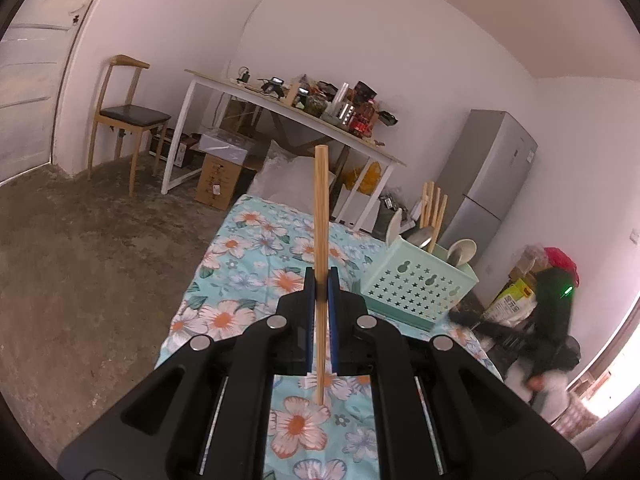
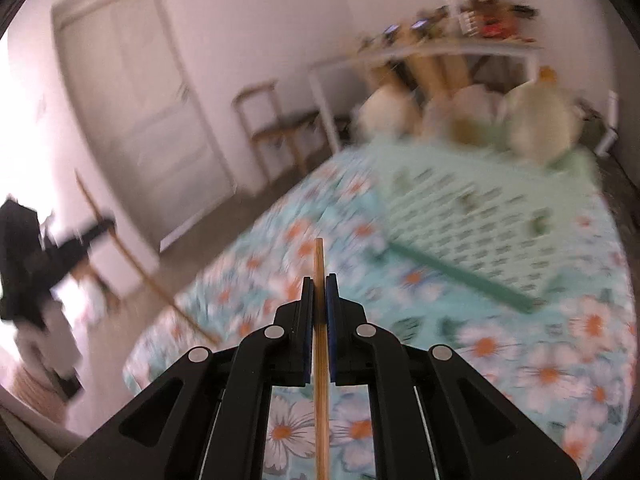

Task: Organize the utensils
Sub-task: 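Lower the chopstick into the holder and open the left gripper while the right lifts its chopstick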

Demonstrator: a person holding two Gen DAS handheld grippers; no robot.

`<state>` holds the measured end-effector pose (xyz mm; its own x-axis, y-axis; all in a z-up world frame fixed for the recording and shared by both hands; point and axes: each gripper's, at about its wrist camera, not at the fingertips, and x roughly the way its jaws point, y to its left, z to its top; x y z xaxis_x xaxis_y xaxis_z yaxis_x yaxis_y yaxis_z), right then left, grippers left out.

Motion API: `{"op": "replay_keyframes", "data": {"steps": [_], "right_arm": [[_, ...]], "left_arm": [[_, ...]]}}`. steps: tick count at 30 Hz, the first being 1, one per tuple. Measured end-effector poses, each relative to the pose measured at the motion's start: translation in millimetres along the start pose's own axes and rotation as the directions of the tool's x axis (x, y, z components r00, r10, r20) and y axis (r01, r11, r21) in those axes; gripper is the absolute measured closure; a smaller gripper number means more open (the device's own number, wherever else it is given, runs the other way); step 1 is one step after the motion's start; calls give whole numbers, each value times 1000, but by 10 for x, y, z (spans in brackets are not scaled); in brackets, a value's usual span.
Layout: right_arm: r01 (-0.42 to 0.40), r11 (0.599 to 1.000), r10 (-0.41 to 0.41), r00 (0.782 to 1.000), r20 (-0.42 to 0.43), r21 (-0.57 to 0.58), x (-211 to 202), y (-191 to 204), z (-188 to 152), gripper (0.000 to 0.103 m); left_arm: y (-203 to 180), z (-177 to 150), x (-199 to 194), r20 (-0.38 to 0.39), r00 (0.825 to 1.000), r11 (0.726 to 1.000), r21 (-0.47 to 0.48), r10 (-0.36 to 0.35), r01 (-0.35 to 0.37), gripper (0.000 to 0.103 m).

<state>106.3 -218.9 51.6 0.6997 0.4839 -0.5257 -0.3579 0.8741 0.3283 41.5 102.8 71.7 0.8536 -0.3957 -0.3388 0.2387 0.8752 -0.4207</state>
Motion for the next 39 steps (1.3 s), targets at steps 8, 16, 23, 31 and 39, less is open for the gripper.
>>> {"op": "replay_keyframes", "data": {"steps": [8, 16, 23, 31, 39], "right_arm": [[29, 991, -51, 983, 175, 128, -670, -365, 118, 97], [7, 985, -51, 967, 251, 174, -847, -566, 95, 97], [-14, 985, -42, 949, 312, 175, -1038, -629, 102, 97], [-86, 974, 0, 925, 381, 208, -1197, -870, 70, 97], [-94, 967, -2, 928, 373, 239, -1134, -1111, 34, 97]], "left_arm": [[-309, 126, 173, 0, 997, 995, 52, -80, 80, 98], [-1019, 644, 339, 80, 964, 951, 199, -255, 235, 98], [-1698, 1054, 579, 183, 924, 912, 311, -335, 268, 98], [-2117, 994, 1268, 142, 945, 911, 341, -295, 233, 98], [-2129, 757, 1945, 31, 977, 931, 313, -209, 189, 98]]}}
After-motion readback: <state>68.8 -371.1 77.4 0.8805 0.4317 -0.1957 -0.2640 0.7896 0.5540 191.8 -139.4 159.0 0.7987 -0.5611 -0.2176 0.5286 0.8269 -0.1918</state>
